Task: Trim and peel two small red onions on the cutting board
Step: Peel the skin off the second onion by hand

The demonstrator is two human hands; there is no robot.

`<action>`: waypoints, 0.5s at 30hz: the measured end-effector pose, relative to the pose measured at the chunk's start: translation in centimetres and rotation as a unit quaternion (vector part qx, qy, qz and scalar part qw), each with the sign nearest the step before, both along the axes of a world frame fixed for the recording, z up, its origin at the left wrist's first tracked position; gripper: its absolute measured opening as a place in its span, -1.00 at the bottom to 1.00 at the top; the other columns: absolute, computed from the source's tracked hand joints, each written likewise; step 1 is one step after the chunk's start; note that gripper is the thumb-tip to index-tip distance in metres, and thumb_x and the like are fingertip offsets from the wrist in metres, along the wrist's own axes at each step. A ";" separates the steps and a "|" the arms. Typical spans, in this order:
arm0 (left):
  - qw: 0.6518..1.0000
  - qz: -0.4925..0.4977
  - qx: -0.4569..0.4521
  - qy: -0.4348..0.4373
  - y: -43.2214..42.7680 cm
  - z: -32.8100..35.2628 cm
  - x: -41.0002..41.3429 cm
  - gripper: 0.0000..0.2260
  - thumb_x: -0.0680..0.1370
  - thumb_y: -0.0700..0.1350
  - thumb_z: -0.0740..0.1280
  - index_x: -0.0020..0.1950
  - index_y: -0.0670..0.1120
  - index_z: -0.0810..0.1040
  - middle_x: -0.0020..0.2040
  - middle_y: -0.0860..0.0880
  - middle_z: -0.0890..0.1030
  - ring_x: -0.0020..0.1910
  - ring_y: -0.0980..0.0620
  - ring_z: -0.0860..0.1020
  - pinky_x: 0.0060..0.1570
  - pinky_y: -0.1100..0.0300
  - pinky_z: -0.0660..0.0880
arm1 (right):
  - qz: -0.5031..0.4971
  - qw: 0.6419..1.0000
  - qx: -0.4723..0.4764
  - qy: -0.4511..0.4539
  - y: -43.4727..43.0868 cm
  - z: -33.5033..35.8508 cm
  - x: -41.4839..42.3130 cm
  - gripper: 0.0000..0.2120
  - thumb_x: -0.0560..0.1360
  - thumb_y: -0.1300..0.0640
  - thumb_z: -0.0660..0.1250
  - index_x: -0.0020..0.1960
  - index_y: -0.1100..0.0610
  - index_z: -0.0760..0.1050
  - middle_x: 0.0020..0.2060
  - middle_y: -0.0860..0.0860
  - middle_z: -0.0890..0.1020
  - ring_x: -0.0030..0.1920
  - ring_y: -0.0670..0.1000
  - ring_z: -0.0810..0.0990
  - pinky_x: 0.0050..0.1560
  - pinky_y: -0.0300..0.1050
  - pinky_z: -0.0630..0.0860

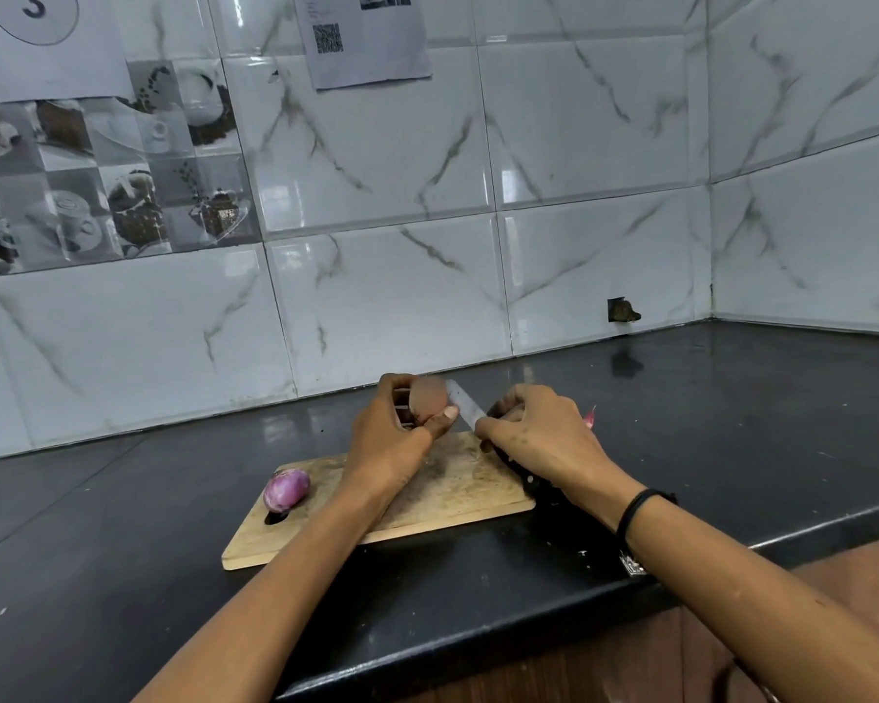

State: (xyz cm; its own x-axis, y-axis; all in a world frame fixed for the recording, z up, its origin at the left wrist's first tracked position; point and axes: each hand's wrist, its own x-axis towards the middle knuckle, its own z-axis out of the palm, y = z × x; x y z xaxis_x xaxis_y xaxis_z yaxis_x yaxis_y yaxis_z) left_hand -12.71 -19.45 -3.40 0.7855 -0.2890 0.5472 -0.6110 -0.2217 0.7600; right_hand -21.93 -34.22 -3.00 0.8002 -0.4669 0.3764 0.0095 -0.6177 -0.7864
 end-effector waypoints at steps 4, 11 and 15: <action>1.000 -0.003 -0.009 -0.006 0.0 -0.1 0.1 -0.61 0.44 -0.03 0.58 0.19 0.05 0.52 0.02 0.13 0.65 -0.03 0.27 0.59 -0.12 0.41 0.47 | 0.058 0.998 -0.005 0.020 0.2 -0.1 -0.2 -0.84 0.44 0.00 0.51 -0.08 0.08 0.67 -0.31 -0.08 0.71 -0.37 -0.22 0.63 -0.50 -0.45 0.39; 1.000 -0.018 0.004 -0.014 0.0 0.0 0.1 -0.62 0.40 -0.04 0.60 0.13 0.08 0.55 0.00 0.12 0.67 -0.02 0.23 0.63 -0.06 0.39 0.50 | 0.084 0.996 -0.025 0.022 0.1 -0.5 0.2 -0.77 0.52 -0.05 0.44 -0.15 0.11 0.69 -0.42 -0.03 0.65 -0.50 -0.17 0.52 -0.51 -0.37 0.38; 0.999 -0.026 0.001 -0.021 -0.1 -0.5 0.8 -0.62 0.38 -0.07 0.62 0.11 0.08 0.56 -0.03 0.12 0.69 -0.04 0.24 0.64 -0.07 0.41 0.50 | 0.045 0.996 -0.073 -0.007 -0.1 -0.7 0.7 -0.82 0.55 -0.05 0.39 0.03 0.03 0.65 -0.14 -0.11 0.69 -0.17 -0.21 0.61 -0.35 -0.50 0.39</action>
